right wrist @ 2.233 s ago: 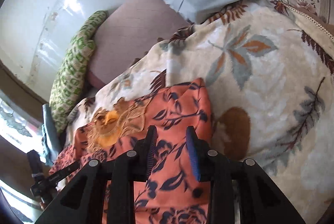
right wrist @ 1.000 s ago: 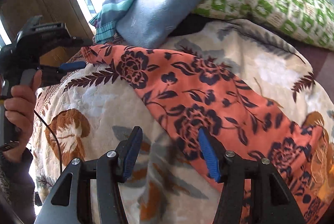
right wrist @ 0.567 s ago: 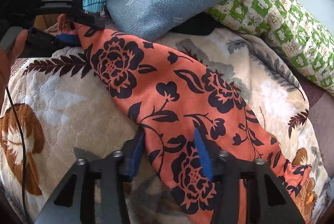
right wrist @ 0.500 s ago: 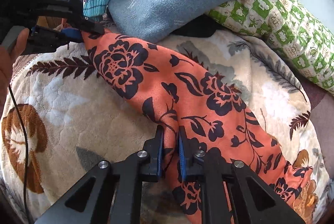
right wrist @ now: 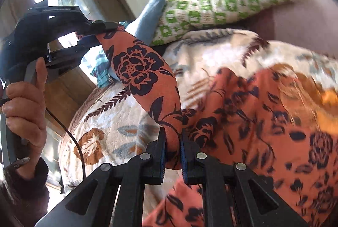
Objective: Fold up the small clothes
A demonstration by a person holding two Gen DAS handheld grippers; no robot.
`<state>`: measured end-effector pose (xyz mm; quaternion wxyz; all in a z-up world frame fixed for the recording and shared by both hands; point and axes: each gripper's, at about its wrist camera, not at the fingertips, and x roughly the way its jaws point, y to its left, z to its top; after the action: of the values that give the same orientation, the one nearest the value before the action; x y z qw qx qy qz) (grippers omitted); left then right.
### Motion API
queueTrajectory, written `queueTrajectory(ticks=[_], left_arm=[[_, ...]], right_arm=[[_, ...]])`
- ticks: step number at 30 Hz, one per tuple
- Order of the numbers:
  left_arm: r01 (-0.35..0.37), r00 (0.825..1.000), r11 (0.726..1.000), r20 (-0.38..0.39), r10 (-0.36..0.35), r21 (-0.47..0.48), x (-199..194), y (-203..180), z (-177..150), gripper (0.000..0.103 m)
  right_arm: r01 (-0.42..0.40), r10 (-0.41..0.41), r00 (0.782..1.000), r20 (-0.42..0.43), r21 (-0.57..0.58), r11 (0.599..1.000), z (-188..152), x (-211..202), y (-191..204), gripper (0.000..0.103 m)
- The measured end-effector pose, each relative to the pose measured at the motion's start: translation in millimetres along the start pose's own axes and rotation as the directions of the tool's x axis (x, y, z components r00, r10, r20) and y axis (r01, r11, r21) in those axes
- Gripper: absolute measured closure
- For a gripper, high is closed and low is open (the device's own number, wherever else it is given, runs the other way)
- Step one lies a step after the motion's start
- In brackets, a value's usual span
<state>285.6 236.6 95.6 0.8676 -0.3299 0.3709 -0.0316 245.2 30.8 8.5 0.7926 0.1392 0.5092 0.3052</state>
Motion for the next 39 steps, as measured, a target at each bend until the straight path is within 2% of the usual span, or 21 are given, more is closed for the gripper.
queueTrajectory(ticks=[2, 4, 7, 10, 12, 14, 15, 17, 19, 22, 24, 25, 26, 27, 29, 31, 34, 36, 39], left_arm=[[0.021, 0.996, 0.997, -0.09, -0.015, 0.07, 37.6, -47.6, -24.6, 0.092], [0.027, 0.981, 0.99, -0.195, 0.0, 0.136, 76.0, -88.1, -56.4, 0.092], [0.036, 0.94, 0.972, -0.337, 0.045, 0.231, 129.5, -139.6, -111.8, 0.092], [0.03, 0.897, 0.95, -0.428, 0.112, 0.31, 166.2, -173.3, -159.5, 0.091], [0.025, 0.867, 0.936, -0.474, 0.155, 0.352, 180.9, -189.5, -181.7, 0.088], [0.029, 0.839, 0.914, -0.507, 0.197, 0.404, 202.4, -208.1, -190.7, 0.078], [0.038, 0.834, 0.903, -0.512, 0.207, 0.428, 203.4, -215.1, -192.6, 0.078], [0.055, 0.838, 0.879, -0.5, 0.217, 0.474, 196.0, -223.9, -194.2, 0.076], [0.086, 0.853, 0.873, -0.488, 0.185, 0.48, 165.3, -218.2, -190.9, 0.075], [0.12, 0.876, 0.917, -0.476, 0.082, 0.379, 117.6, -185.7, -163.7, 0.071], [0.106, 0.902, 0.95, -0.431, 0.031, 0.292, 89.9, -148.4, -139.1, 0.058], [0.081, 0.916, 0.962, -0.4, 0.031, 0.26, 78.7, -127.3, -128.4, 0.05], [0.059, 0.926, 0.971, -0.376, 0.033, 0.232, 69.5, -108.8, -119.8, 0.049], [0.041, 0.928, 0.98, -0.37, 0.034, 0.193, 65.1, -90.4, -112.7, 0.049], [0.031, 0.923, 0.996, -0.385, 0.003, 0.082, 60.6, -54.4, -108.3, 0.049], [0.038, 0.91, 0.999, -0.414, -0.037, -0.006, 66.1, -28.5, -112.3, 0.049], [0.033, 0.888, 0.996, -0.455, -0.065, -0.077, 96.9, -10.6, -126.7, 0.049], [0.03, 0.867, 0.993, -0.49, -0.084, -0.117, 113.8, -2.4, -132.9, 0.049], [0.017, 0.861, 0.986, -0.498, -0.099, -0.166, 137.2, 6.1, -138.2, 0.049]], right_arm=[[-0.007, 0.008, 1.0, -0.013, 0.109, 0.994, -17.1, -16.8, -36.0, 0.092], [-0.006, 0.012, 0.999, -0.033, 0.186, 0.983, -34.4, -31.5, -66.8, 0.09], [-0.006, 0.021, 0.999, -0.049, 0.291, 0.957, -60.8, -57.2, -109.5, 0.087], [0.026, -0.005, 0.998, -0.058, 0.366, 0.93, -87.7, -88.9, -148.1, 0.086], [0.047, -0.027, 0.998, -0.055, 0.41, 0.911, -104.6, -109.7, -170.0, 0.084], [0.051, -0.038, 0.999, -0.038, 0.45, 0.891, -119.1, -129.7, -188.4, 0.086], [0.055, -0.048, 0.998, -0.027, 0.465, 0.884, -124.5, -138.7, -195.1, 0.086], [0.071, -0.077, 0.997, -0.008, 0.48, 0.874, -130.3, -152.8, -204.4, 0.085], [0.077, -0.097, 0.995, 0.014, 0.494, 0.866, -129.5, -161.5, -209.9, 0.076], [0.062, -0.107, 0.992, 0.063, 0.5, 0.864, -116.6, -169.9, -213.3, 0.066], [0.029, -0.088, 0.991, 0.097, 0.493, 0.869, -104.1, -169.2, -212.6, 0.061], [0.005, -0.071, 0.991, 0.116, 0.494, 0.869, -98.0, -168.4, -210.7, 0.056], [-0.015, -0.06, 0.989, 0.134, 0.499, 0.867, -90.3, -164.5, -209.3, 0.053], [-0.03, -0.056, 0.986, 0.154, 0.508, 0.861, -83.6, -162.2, -210.7, 0.048], [-0.046, -0.069, 0.98, 0.188, 0.55, 0.834, -75.2, -156.8, -217.5, 0.048], [-0.069, -0.067, 0.978, 0.196, 0.614, 0.786, -72.6, -151.2, -229.2, 0.048], [-0.135, -0.023, 0.978, 0.21, 0.706, 0.695, -81.8, -142.2, -244.5, 0.048], [-0.17, 0.016, 0.978, 0.207, 0.752, 0.637, -86.8, -134.9, -250.9, 0.048], [-0.2, 0.038, 0.975, 0.221, 0.782, 0.591, -92.7, -129.9, -259.3, 0.046]])
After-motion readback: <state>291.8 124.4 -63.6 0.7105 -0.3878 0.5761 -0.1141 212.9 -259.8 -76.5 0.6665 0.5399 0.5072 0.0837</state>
